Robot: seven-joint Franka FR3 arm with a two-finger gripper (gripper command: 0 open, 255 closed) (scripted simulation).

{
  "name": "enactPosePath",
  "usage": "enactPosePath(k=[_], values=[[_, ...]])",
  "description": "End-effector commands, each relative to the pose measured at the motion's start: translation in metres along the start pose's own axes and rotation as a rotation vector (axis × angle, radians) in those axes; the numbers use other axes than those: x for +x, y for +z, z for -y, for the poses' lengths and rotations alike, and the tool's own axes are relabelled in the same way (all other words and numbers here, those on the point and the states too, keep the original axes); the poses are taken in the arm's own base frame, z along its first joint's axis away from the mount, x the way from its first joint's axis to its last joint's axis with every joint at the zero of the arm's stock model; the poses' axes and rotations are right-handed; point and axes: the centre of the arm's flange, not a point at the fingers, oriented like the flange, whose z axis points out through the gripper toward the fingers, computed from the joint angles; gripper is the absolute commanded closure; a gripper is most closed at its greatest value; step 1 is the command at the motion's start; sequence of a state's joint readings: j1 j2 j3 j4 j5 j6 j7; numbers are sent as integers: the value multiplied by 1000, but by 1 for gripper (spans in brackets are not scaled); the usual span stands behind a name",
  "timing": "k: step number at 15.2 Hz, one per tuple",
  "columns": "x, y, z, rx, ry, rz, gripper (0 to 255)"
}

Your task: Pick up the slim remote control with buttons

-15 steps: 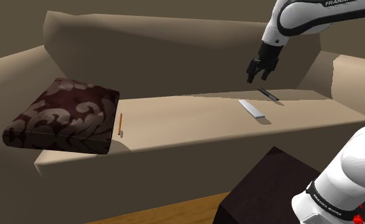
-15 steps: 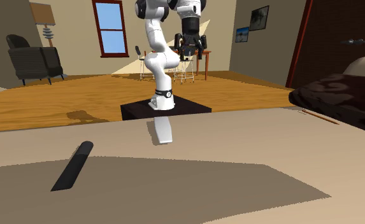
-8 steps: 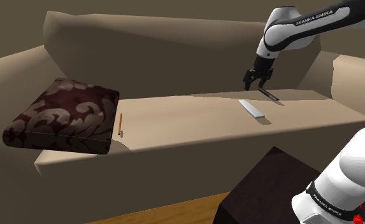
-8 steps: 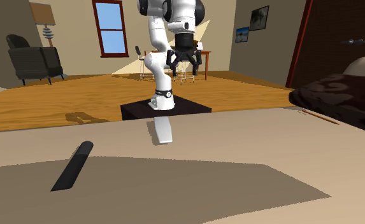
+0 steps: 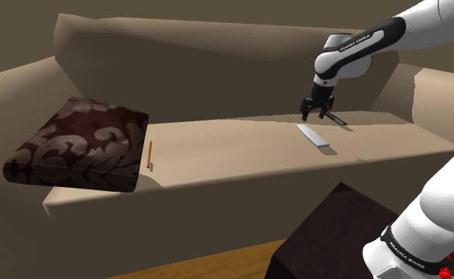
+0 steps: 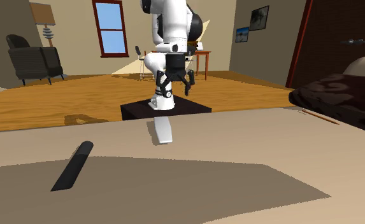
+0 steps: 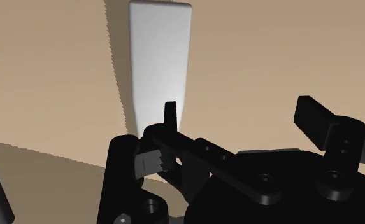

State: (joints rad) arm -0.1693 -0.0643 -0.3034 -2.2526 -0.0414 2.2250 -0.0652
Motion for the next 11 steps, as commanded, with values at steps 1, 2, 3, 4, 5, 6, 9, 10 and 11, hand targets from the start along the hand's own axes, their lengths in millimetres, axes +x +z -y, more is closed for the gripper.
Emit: enactPosePath(k=[1, 2, 3, 4, 5, 6, 9, 10, 11], values=[[13, 20, -17, -3, 24, 11, 0], [19, 29, -24, -4, 35, 17, 0], [25, 39, -32, -5, 47, 23, 0], [31, 49, -39, -6, 58, 28, 0], [36, 59, -47, -7, 70, 34, 0], [41, 68, -55, -8, 81, 39, 0], [48, 86, -64, -9, 96, 47, 0], [48, 91, -64, -9, 96, 47, 0], [47, 97, -64, -9, 96, 47, 0]])
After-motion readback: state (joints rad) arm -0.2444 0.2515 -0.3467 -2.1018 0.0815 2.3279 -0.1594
